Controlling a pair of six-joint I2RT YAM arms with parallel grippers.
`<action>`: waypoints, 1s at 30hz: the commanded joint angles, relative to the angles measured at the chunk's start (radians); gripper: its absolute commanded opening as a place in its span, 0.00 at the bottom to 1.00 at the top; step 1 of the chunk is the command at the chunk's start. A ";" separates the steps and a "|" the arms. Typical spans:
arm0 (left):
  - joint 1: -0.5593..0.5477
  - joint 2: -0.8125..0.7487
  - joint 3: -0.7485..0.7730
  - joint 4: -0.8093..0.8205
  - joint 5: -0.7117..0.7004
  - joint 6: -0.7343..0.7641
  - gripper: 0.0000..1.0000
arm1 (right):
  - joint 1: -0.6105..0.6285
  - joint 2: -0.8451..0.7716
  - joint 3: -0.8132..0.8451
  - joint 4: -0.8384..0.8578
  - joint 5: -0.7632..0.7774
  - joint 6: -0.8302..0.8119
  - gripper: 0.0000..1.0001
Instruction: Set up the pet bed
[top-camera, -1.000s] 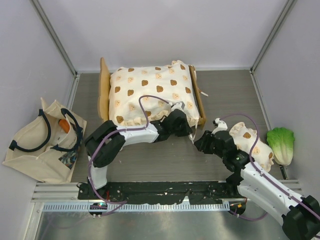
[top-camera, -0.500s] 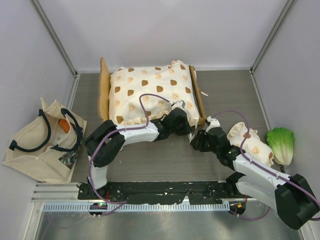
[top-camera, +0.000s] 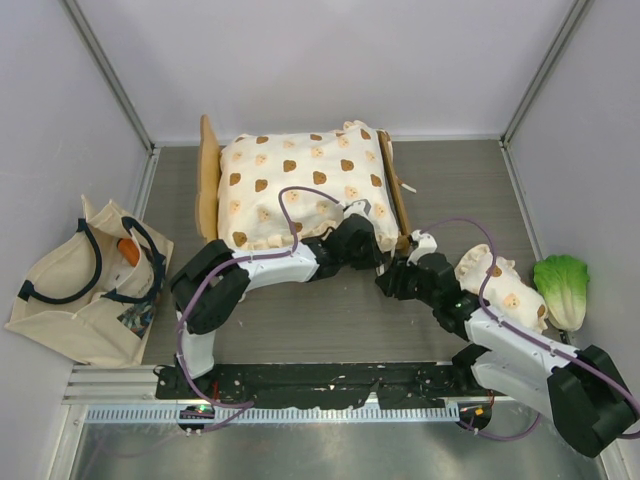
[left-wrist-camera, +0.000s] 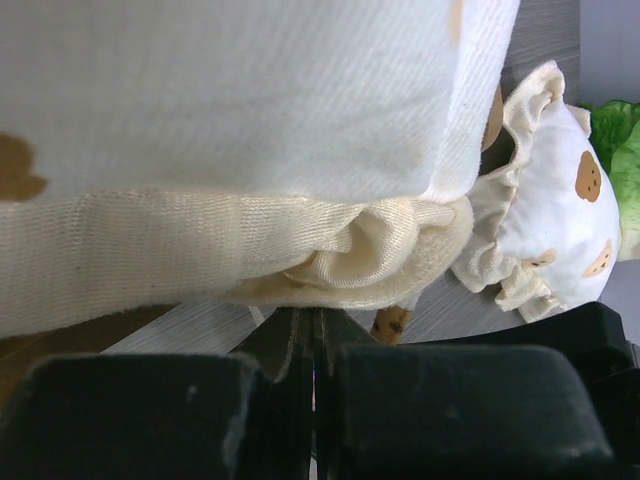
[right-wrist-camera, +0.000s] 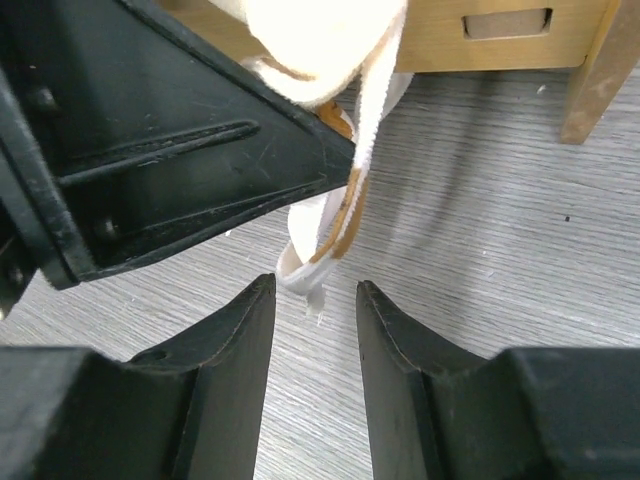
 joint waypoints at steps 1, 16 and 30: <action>0.004 0.006 0.030 0.031 0.008 -0.017 0.00 | 0.003 -0.029 -0.012 0.105 0.011 -0.001 0.44; 0.007 0.010 0.027 0.045 0.017 -0.034 0.00 | 0.005 0.075 -0.029 0.187 0.026 -0.013 0.36; 0.009 0.010 0.024 0.058 0.023 -0.045 0.00 | 0.005 0.086 -0.031 0.179 0.020 -0.021 0.18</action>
